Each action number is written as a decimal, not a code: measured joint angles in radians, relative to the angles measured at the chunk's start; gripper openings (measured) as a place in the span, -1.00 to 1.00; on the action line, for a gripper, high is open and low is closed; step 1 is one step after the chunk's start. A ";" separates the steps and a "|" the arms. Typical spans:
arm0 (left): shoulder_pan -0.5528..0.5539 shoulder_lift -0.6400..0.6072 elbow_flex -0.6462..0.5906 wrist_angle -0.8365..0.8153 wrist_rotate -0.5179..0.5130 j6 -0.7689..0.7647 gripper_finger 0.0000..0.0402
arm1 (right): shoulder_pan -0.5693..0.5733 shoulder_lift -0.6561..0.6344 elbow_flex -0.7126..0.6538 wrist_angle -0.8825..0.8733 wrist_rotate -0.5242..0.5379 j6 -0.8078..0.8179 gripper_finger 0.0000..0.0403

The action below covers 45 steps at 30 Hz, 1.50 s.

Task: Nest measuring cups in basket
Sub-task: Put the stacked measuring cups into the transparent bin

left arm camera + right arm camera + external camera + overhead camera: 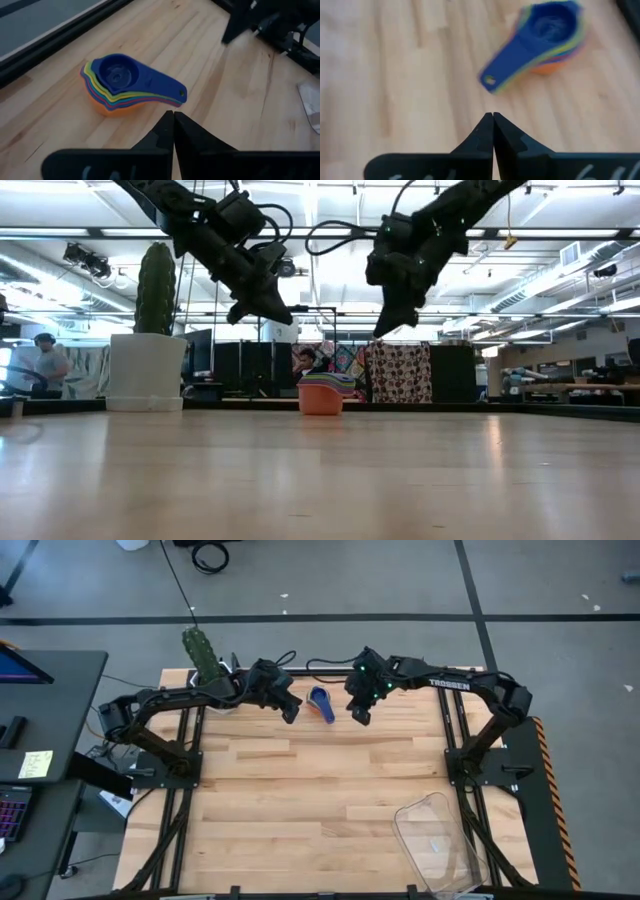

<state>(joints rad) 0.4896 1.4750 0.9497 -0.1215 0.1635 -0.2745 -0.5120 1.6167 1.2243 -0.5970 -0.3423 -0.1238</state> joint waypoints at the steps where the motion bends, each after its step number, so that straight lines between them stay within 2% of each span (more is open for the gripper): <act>1: 0.000 0.000 0.000 -0.008 0.000 0.000 -0.93 | 0.001 -0.004 0.011 -0.024 0.029 -0.010 -0.96; 3: 0.000 0.000 0.000 -0.027 0.000 0.000 -0.93 | 0.001 -0.008 0.023 -0.046 0.067 -0.015 -0.96; 9: -0.008 0.000 0.000 -0.050 0.046 -0.006 -0.93 | 0.001 -0.007 0.026 -0.044 0.061 0.005 -0.93; 16: -0.019 0.000 0.000 -0.050 0.069 0.006 -0.93 | 0.001 -0.007 0.026 -0.010 0.070 0.014 -0.69; 32: -0.018 0.000 0.000 -0.051 0.067 0.005 -0.93 | 0.009 -0.006 0.026 0.081 0.095 -0.116 -0.13; 40: -0.018 0.000 0.000 -0.051 0.067 0.005 -0.93 | 0.009 -0.006 0.026 0.147 0.084 -0.108 -0.10; 45: -0.018 0.001 -0.001 -0.051 0.067 0.005 -0.93 | 0.009 -0.006 0.026 0.173 0.087 -0.032 -0.10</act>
<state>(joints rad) 0.4721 1.4757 0.9489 -0.1727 0.2302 -0.2695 -0.5034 1.6112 1.2499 -0.4242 -0.2554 -0.1562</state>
